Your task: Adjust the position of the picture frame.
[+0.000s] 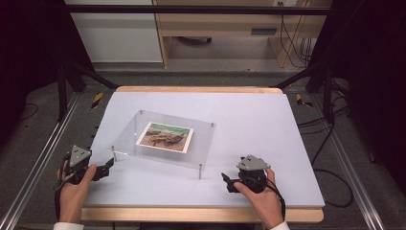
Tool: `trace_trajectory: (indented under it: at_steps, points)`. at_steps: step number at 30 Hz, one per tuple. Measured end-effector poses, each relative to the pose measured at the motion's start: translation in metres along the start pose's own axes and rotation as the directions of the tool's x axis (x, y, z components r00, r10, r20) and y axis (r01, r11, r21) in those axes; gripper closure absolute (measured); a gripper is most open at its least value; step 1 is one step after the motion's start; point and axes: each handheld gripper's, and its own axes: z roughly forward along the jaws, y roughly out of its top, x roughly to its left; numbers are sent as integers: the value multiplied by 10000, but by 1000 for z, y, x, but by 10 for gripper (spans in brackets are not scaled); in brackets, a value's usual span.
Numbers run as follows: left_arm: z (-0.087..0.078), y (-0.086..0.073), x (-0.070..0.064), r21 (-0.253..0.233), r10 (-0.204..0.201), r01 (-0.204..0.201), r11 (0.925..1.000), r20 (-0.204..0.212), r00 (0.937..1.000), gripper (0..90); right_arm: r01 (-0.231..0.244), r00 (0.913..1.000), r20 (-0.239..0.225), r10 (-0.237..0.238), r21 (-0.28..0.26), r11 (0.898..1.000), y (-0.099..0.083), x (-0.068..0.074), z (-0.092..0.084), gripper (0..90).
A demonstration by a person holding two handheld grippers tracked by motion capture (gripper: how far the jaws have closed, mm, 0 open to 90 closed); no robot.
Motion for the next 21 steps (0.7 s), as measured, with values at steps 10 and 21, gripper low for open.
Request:
trace_trajectory:
  at_steps: [10,21]
  points:
    - [-3,0,-1,-195,12,-19,9998,-329,9995,112,639,9976,285,-633,-190,9978,0,10,3,213]
    - [-5,3,-6,-482,-130,125,9988,-90,9999,75,396,9980,-486,-394,35,9992,1,23,6,126]
